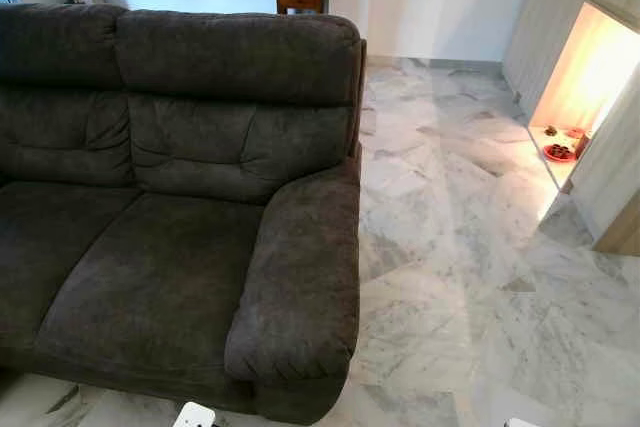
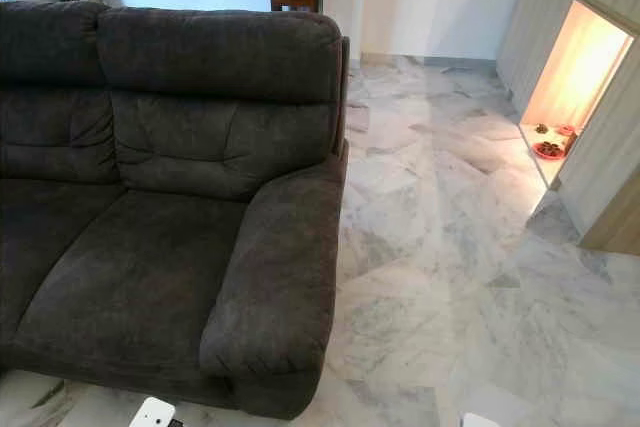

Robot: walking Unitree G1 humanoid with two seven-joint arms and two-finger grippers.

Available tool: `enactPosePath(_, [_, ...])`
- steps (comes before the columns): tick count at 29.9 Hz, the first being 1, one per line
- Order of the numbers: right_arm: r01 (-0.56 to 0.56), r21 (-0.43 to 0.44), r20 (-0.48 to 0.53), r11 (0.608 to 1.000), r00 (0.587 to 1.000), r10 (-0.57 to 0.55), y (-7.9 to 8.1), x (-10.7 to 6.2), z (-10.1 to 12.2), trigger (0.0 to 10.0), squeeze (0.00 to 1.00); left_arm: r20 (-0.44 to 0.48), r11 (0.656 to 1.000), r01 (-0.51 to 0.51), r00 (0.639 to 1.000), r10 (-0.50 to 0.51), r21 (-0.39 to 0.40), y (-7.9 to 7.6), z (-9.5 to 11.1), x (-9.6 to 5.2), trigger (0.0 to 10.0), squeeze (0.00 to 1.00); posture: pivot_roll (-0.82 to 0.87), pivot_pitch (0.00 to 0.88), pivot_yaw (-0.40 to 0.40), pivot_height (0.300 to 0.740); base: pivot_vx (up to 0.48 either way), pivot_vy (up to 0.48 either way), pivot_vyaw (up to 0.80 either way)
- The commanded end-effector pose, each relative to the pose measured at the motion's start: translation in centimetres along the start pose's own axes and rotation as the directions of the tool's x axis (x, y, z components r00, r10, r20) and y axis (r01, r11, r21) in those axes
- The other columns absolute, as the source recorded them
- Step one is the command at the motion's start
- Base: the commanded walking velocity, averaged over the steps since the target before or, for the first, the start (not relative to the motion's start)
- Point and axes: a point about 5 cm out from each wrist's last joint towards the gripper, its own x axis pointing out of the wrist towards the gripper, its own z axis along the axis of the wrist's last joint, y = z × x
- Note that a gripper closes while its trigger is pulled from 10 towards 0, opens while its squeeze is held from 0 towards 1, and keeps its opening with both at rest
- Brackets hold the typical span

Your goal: Move the pillow to the sofa from floor

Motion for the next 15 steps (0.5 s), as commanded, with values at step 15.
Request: enactPosePath(15, [0.011, 0.000, -0.043, 1.000, 0.999, -0.011, 0.0, -0.5, -1.7, 10.0, 0.00, -0.076, 0.997, -0.040, 0.996, 0.036, -0.059, 0.9, -2.0, -0.6, 10.0, 0.00, -0.07, 0.035, 0.043, 0.740, 0.000, 0.000, 0.00])
